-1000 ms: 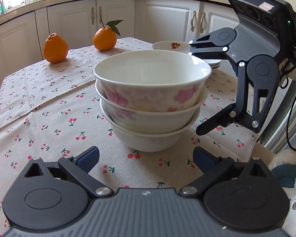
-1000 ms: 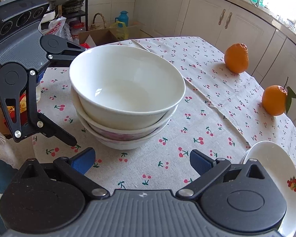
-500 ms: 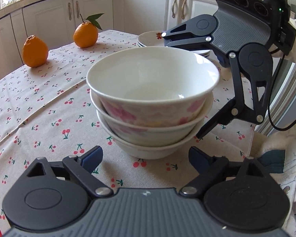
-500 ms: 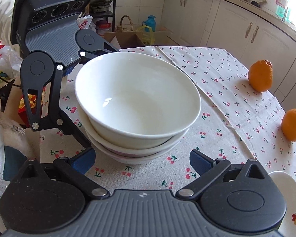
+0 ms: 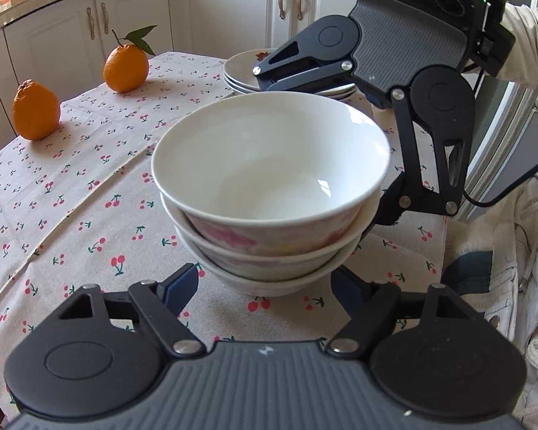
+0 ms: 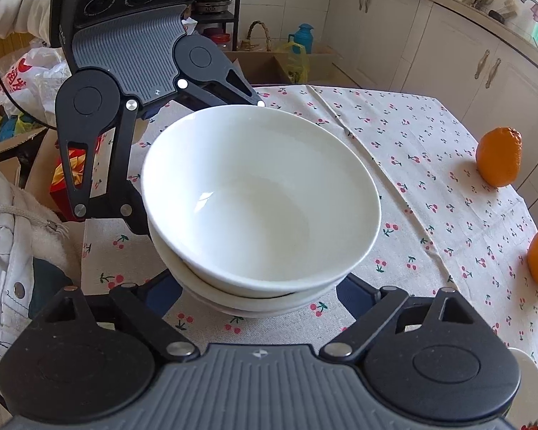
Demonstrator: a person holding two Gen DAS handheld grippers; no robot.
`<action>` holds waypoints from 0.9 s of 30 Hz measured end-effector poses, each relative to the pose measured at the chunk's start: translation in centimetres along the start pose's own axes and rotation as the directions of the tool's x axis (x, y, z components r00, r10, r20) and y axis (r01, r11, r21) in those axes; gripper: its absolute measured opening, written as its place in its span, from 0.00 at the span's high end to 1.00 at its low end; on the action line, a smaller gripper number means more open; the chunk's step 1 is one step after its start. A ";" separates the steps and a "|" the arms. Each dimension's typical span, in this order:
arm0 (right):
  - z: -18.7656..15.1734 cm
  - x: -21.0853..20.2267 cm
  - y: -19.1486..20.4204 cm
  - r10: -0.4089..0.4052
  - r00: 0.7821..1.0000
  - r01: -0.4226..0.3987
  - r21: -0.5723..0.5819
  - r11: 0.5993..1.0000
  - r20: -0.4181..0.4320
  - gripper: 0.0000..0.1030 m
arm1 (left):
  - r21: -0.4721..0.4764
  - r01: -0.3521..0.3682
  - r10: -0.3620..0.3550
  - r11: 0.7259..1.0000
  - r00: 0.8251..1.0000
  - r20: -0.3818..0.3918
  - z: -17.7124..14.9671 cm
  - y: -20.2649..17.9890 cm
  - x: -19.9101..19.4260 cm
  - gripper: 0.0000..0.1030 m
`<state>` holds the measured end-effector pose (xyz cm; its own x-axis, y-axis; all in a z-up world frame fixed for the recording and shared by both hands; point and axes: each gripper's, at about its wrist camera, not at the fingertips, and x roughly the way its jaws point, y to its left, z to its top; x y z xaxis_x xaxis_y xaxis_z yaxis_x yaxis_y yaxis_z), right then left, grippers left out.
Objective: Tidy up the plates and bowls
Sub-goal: 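Lift the bowl stack with both tools and lower it onto the white plate stack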
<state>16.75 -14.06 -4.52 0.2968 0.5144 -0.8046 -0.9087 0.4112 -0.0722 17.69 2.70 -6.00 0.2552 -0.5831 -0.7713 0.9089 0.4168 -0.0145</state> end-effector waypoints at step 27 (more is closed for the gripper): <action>0.3 0.0 -1.0 0.066 0.998 -0.065 0.041 0.997 -0.007 0.11 | 0.009 0.103 -0.103 0.995 0.995 -0.016 0.7 1.3 0.4 0.21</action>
<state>17.75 -14.23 -4.28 0.2342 0.5348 -0.8119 -0.9132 0.4074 0.0049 19.21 2.47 -5.89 0.1551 -0.6113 -0.7760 0.9332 0.3485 -0.0880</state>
